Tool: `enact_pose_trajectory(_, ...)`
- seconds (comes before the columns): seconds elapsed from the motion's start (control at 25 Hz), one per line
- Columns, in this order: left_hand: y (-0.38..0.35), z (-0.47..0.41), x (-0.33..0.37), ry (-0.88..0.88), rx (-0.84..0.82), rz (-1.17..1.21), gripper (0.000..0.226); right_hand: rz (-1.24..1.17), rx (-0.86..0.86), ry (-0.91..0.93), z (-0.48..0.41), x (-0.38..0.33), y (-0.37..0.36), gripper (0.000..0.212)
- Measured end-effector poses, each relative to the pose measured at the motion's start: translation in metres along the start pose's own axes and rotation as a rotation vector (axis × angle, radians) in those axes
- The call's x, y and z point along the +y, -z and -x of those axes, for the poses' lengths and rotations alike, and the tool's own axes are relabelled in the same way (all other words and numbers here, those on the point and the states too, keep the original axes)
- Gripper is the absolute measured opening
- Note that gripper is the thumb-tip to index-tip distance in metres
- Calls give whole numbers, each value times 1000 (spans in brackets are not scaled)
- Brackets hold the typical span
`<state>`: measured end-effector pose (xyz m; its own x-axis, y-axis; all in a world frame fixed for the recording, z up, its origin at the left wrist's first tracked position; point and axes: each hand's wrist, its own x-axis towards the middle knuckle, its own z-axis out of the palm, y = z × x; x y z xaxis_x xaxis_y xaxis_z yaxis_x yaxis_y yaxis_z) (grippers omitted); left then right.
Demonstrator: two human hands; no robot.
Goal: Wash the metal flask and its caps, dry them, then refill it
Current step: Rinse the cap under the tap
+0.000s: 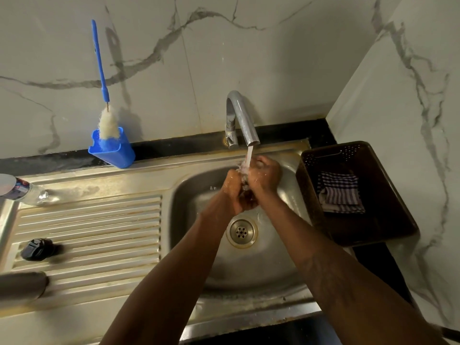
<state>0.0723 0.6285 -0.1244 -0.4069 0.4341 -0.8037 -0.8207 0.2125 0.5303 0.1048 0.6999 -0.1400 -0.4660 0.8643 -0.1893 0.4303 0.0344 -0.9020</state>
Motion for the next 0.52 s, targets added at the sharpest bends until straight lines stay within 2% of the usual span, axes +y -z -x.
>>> enact_pose_trajectory(0.04,4,-2,-2,48,6,-60,30,-29,15,-186,-8,-4,5,24)
enact_pose_trajectory(0.08,7,-3,-3,42,5,-84,23,41,5,-262,-14,-3,6,31)
enact_pose_trajectory(0.12,7,-2,-4,6,-4,-69,20,154,-28,-219,-16,3,3,32)
enact_pose_trajectory(0.2,4,-5,-3,-77,77,33,27,278,-140,47,-3,9,-3,20)
enact_pose_trajectory(0.28,2,-11,-4,-122,94,57,30,321,-212,309,5,26,-2,23)
enact_pose_trajectory(0.4,0,-7,-9,-170,45,76,32,414,-132,518,0,19,9,28)
enact_pose_trajectory(0.44,4,-7,-10,-208,44,51,33,464,-187,455,1,5,11,29)
enact_pose_trajectory(0.48,7,-7,-11,-255,27,0,35,479,-273,306,0,-5,7,28)
enact_pose_trajectory(0.52,9,-5,-13,-308,-1,-66,36,427,-352,70,-10,-10,2,25)
